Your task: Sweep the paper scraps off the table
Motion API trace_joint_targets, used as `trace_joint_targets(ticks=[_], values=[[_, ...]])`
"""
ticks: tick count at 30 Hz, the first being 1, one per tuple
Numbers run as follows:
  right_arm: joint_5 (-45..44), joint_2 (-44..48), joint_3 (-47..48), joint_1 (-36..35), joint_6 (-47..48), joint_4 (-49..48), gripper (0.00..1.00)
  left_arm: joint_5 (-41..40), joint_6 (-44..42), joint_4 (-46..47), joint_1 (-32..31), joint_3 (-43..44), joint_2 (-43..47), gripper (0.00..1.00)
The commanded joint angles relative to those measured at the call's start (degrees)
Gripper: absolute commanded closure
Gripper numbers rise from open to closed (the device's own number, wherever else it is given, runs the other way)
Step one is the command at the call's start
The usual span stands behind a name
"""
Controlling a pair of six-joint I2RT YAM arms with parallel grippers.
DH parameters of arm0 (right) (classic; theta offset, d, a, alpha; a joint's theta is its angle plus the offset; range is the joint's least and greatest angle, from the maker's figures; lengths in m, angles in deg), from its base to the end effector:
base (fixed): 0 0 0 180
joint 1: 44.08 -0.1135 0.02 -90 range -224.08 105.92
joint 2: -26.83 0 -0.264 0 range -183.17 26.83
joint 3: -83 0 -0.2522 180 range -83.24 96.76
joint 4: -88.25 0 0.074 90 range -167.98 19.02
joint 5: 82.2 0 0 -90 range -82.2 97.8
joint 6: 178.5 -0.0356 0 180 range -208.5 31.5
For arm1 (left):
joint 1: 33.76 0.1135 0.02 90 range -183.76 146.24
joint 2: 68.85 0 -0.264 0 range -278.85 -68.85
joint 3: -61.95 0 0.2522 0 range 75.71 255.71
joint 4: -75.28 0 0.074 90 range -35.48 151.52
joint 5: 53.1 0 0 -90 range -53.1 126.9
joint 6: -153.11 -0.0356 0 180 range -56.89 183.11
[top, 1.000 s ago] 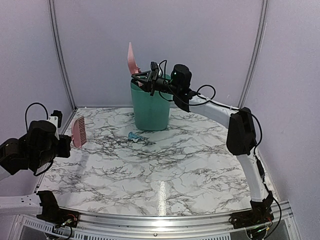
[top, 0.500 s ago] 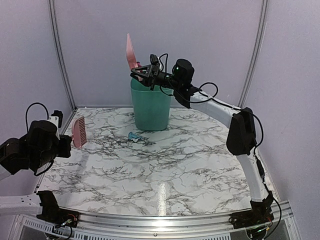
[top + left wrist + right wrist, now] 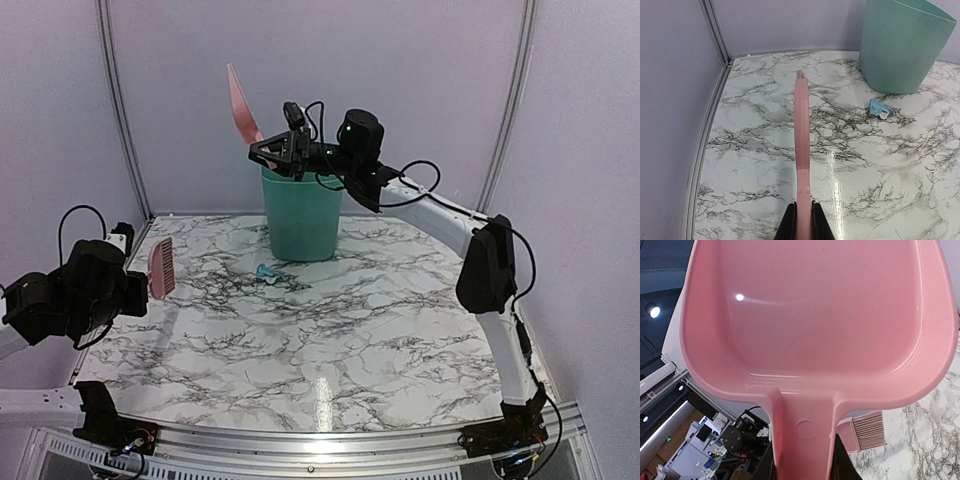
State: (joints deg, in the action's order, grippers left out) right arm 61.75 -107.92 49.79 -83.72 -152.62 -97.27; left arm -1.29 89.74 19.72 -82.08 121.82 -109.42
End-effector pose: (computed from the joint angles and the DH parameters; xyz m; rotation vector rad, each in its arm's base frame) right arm 0.3998 0.3686 0.3822 -0.6757 1.6268 2.0083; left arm 0.1093 -0.0897 0.3082 0.0322 2.0547 -0.0679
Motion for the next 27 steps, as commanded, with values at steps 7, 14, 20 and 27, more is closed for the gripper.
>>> trace_joint_targets(ticks=[7,14,20,27], values=[[-6.1,19.4,-8.0,-4.2,33.7,29.6,1.0,2.2,1.6,1.5,0.4,4.9,-2.7,1.0],[-20.6,32.5,-23.5,-6.3,48.9,43.3,1.0,3.5,-2.0,1.7,0.5,11.0,-10.9,1.0],[-34.6,41.5,-37.8,-7.5,52.9,49.7,1.0,3.4,-10.7,6.3,1.3,14.0,-19.3,1.0],[-44.7,45.0,-50.0,-9.4,54.2,59.5,1.0,13.3,-21.0,12.1,8.6,17.6,-28.2,1.0]])
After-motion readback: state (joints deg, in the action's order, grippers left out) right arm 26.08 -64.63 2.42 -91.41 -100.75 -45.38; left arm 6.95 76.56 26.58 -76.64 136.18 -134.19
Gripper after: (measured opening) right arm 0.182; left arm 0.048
